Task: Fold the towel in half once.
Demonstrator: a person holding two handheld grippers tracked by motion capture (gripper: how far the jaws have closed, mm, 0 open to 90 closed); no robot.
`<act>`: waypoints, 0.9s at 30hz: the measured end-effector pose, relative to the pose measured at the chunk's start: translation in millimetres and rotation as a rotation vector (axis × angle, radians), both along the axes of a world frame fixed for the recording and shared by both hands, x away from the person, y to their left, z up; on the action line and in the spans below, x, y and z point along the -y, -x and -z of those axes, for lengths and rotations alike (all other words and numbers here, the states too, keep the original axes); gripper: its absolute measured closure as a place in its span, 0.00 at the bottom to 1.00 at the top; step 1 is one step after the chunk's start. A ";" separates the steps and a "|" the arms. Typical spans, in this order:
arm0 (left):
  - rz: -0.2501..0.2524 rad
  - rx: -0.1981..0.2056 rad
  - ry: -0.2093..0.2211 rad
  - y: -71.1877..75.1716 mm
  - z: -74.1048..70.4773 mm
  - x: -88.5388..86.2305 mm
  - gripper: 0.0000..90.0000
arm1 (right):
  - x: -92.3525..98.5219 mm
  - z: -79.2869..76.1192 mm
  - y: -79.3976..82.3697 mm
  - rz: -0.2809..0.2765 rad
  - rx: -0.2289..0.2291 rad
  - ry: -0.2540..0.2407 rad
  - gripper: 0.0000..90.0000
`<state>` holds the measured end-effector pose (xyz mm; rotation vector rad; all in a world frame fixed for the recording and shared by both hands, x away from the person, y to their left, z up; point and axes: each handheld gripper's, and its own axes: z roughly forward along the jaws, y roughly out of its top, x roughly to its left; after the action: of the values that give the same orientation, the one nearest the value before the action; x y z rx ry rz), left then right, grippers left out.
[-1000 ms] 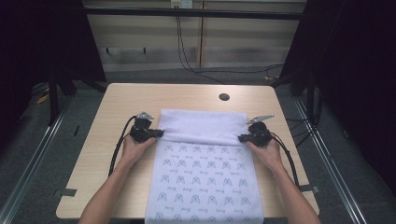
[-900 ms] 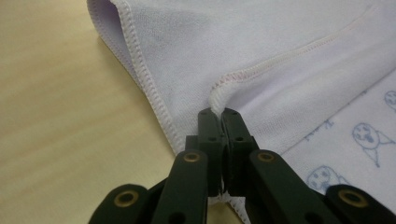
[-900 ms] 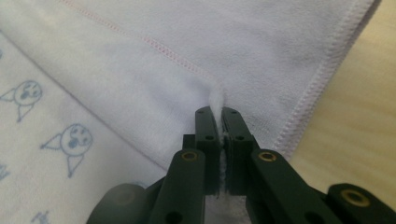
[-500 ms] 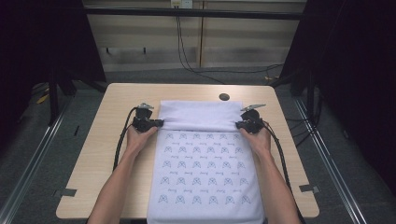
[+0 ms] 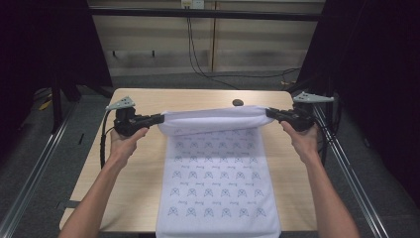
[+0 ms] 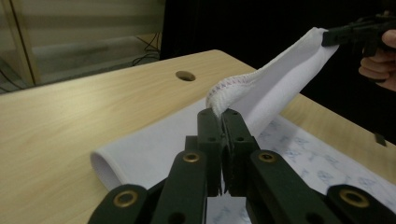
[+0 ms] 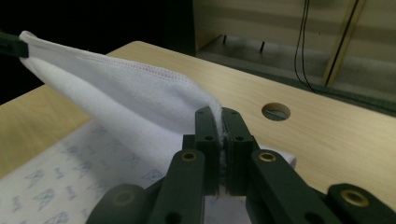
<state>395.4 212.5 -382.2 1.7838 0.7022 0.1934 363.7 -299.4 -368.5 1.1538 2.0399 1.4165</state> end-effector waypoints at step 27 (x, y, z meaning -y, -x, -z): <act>0.194 -0.074 -0.085 161.6 44.6 -20.9 0.97 | -7.1 35.7 181.9 -0.212 -0.068 0.043 0.96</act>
<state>233.8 233.4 -426.8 1.9360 0.5757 0.0262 181.8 -292.3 -404.2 1.0055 2.2857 1.4389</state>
